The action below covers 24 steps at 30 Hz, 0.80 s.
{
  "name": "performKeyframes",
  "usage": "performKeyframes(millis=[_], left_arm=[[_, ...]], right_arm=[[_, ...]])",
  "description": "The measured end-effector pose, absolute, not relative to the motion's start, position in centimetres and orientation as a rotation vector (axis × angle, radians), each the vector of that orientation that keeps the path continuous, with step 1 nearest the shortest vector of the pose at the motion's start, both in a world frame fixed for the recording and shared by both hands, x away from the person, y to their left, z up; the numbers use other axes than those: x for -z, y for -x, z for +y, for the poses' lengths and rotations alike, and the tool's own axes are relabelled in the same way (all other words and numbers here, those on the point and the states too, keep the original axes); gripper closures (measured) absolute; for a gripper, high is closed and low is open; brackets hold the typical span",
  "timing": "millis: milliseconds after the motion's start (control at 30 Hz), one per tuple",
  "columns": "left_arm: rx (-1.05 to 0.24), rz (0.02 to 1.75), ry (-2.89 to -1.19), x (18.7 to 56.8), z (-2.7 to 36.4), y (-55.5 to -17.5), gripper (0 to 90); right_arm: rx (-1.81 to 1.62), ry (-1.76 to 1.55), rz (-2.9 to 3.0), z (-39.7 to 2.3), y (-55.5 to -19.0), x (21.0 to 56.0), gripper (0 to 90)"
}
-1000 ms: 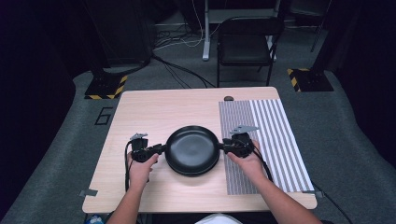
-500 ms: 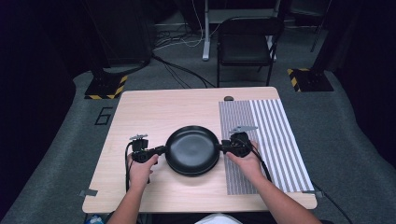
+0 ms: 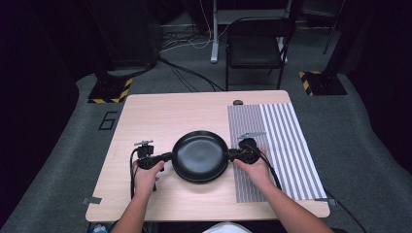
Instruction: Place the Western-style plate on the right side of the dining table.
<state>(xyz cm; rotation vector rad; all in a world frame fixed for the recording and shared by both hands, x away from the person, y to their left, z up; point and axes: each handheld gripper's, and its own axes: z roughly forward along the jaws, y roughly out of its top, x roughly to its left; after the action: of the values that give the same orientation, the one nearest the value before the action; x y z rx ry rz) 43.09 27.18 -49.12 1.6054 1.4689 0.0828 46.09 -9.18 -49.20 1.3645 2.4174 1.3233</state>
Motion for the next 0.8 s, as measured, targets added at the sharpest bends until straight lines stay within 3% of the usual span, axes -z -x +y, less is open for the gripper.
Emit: performKeyframes(millis=[800], left_arm=[[-0.121, 1.467, -1.678, 48.8, 25.7, -43.4, 72.6]], right_arm=[[-1.387, -1.531, 2.417, -9.8, -46.5, 49.6, 63.9]])
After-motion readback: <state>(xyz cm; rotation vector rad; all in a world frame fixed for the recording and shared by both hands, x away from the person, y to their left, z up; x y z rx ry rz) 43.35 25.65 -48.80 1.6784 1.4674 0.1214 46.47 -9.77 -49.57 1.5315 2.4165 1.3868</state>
